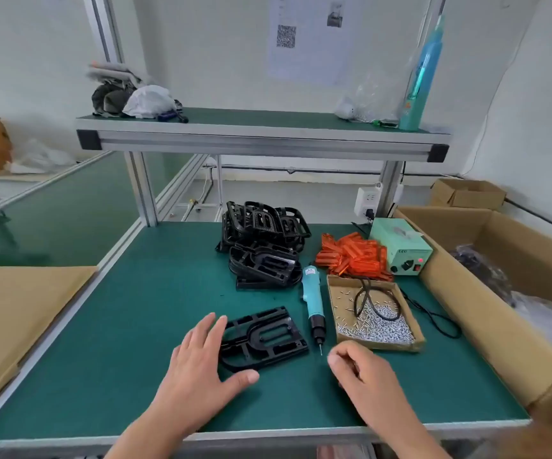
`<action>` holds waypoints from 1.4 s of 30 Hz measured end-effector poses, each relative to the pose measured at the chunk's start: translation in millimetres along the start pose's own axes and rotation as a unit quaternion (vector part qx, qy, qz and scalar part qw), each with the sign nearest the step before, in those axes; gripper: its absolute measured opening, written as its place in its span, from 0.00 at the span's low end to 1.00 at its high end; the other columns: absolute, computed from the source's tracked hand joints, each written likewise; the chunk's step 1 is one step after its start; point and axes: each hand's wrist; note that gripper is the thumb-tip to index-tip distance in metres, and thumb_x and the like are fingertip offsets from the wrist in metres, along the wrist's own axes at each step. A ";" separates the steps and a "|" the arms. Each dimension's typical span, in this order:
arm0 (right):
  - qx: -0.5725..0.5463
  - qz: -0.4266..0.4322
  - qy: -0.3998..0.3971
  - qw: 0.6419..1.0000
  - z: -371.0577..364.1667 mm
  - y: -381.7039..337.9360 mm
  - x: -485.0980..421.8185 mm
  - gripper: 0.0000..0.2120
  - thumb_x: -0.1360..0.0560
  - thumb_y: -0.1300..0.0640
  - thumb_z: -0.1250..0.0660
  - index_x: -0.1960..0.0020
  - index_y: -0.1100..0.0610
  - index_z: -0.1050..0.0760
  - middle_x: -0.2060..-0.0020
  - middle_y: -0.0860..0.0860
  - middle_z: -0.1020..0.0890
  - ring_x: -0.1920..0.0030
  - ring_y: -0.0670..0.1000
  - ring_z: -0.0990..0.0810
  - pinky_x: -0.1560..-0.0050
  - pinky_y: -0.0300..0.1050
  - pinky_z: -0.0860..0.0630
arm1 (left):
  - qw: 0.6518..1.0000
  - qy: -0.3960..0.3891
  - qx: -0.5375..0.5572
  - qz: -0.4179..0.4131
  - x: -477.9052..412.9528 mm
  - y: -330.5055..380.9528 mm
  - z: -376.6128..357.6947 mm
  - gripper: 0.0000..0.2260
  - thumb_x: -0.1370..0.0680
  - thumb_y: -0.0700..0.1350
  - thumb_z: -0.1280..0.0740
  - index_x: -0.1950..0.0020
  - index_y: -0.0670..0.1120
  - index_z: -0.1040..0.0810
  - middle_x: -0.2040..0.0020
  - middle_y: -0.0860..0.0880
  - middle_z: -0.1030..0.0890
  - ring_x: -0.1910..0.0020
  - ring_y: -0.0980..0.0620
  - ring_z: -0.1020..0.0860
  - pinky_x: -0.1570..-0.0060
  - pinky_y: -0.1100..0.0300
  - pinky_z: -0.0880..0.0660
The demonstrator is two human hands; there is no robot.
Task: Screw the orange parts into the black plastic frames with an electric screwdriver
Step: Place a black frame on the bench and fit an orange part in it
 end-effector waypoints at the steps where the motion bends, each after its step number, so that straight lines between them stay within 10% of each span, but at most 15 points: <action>1: 0.005 -0.003 -0.004 1.000 -0.2 0.0 -1.5 0.06 0.15 0.46 0.34 0.51 0.43 0.21 0.62 0.46 0.18 0.61 0.49 0.21 0.57 0.43 0.25 | 1.000 -0.006 -0.009 -0.009 -5.8 -0.2 -1.9 0.51 0.30 0.81 0.46 0.15 0.55 0.53 0.16 0.58 0.51 0.17 0.54 0.51 0.20 0.52 0.47; 8: 0.003 -0.017 0.010 1.000 -0.2 7.9 5.0 0.06 0.15 0.46 0.35 0.51 0.42 0.23 0.63 0.46 0.20 0.63 0.50 0.23 0.61 0.41 0.28 | 0.998 0.036 -0.017 -0.054 -18.3 -14.0 -13.8 0.47 0.30 0.82 0.47 0.17 0.58 0.41 0.21 0.64 0.38 0.22 0.59 0.41 0.24 0.54 0.43; 35: -0.004 0.050 -0.024 0.998 21.1 -18.3 -28.3 0.07 0.16 0.44 0.36 0.50 0.43 0.21 0.65 0.47 0.19 0.63 0.48 0.18 0.61 0.37 0.25 | 0.997 0.023 -0.019 -0.072 -20.9 -17.2 -14.6 0.47 0.30 0.83 0.46 0.16 0.60 0.45 0.23 0.71 0.45 0.22 0.63 0.44 0.25 0.57 0.45; 42: 0.208 0.126 0.044 0.969 47.3 -32.2 -169.2 0.10 0.14 0.52 0.37 0.38 0.51 0.19 0.51 0.41 0.18 0.56 0.40 0.20 0.54 0.36 0.21 | 0.997 0.027 -0.020 -0.069 -22.1 -18.2 -15.6 0.48 0.31 0.84 0.46 0.16 0.62 0.47 0.26 0.75 0.50 0.23 0.66 0.47 0.27 0.60 0.48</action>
Point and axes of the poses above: each hand's wrist, its own x-axis away from the middle knuckle, its own z-axis out of the back of the hand, y = z × x
